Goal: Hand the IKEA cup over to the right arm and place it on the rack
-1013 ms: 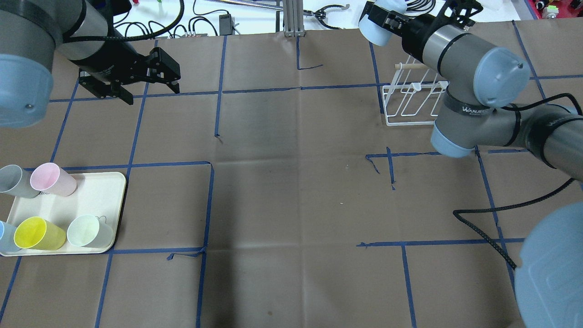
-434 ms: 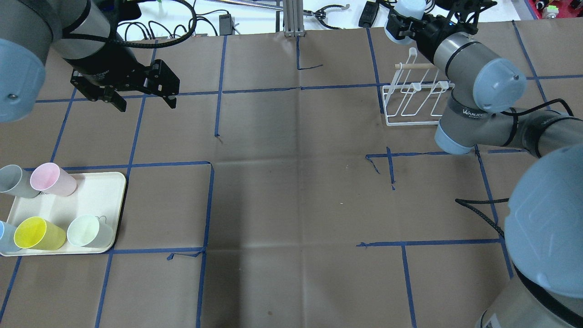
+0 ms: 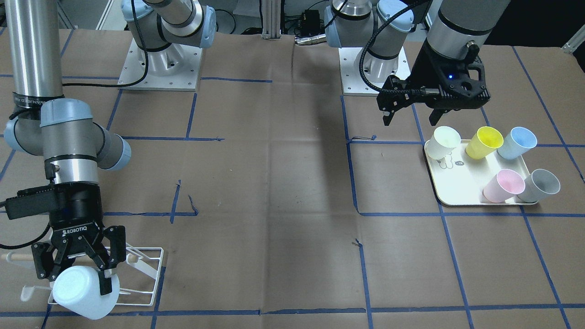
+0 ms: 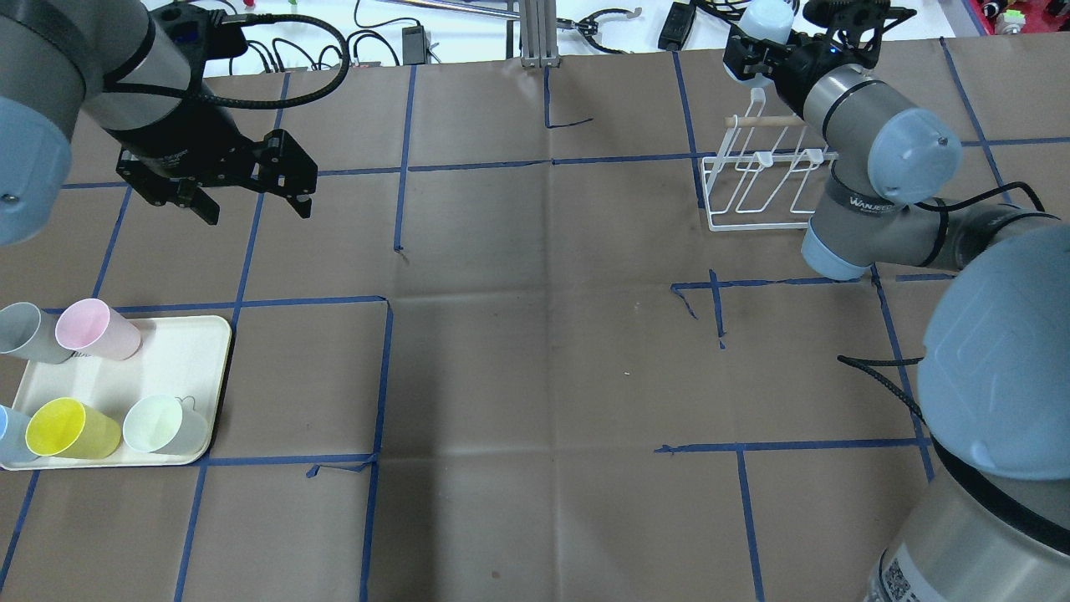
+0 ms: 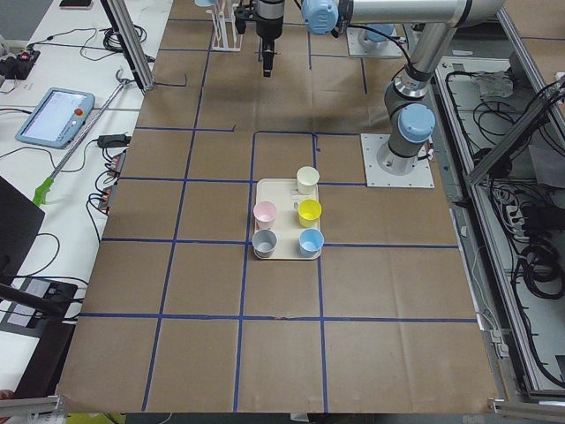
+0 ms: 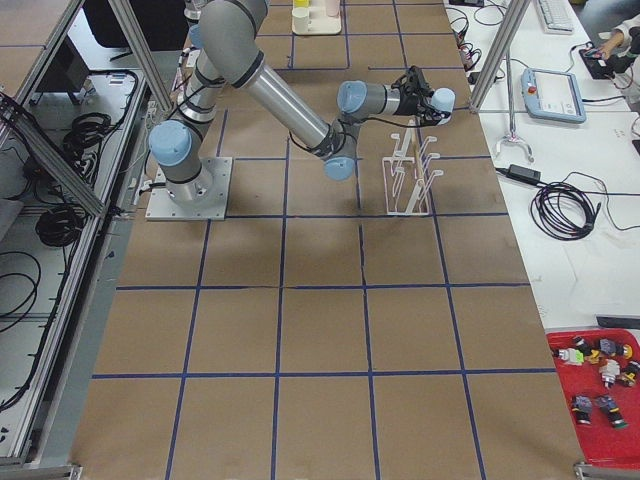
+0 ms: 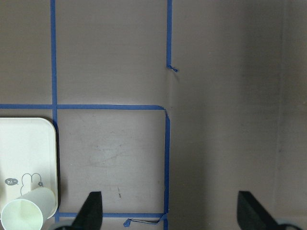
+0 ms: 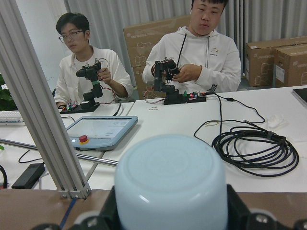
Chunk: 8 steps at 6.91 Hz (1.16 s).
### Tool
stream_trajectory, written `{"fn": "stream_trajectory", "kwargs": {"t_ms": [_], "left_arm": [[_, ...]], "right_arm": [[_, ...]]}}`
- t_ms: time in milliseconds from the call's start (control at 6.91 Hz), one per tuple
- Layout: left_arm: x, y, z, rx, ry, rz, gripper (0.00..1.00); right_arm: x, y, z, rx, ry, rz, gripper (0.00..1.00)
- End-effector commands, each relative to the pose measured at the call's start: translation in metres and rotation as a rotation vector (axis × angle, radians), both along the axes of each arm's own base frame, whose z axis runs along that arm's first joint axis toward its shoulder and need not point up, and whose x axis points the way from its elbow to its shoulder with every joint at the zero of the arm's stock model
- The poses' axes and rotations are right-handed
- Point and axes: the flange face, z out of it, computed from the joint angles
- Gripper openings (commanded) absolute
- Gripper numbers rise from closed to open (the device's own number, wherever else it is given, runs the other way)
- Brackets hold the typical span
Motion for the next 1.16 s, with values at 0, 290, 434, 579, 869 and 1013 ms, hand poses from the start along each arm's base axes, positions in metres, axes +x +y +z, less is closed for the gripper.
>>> {"fn": "stream_trajectory", "kwargs": {"t_ms": [0,290,434,579,869,1013], "left_arm": [[0.087,0.015,-0.01,0.067,0.008,-0.052,1.0],[0.164,0.044,-0.039,0.118,0.044,-0.102,0.99],[0.193,0.067,-0.057,0.152,0.036,-0.081,0.99],[0.213,0.09,-0.069,0.147,0.034,-0.052,0.99],[0.219,0.106,-0.082,0.159,0.045,0.018,0.99],[0.213,0.112,-0.087,0.164,0.049,0.068,0.99]], "right_arm": [[-0.01,-0.004,-0.012,0.02,0.065,-0.072,0.28],[-0.009,-0.005,-0.017,0.03,0.062,-0.071,0.28],[-0.008,-0.005,-0.024,0.038,0.06,-0.067,0.28],[-0.008,-0.002,-0.029,0.049,0.056,-0.068,0.28],[-0.007,-0.001,-0.033,0.059,0.052,-0.067,0.37],[-0.007,-0.001,-0.034,0.063,0.044,-0.07,0.58]]}}
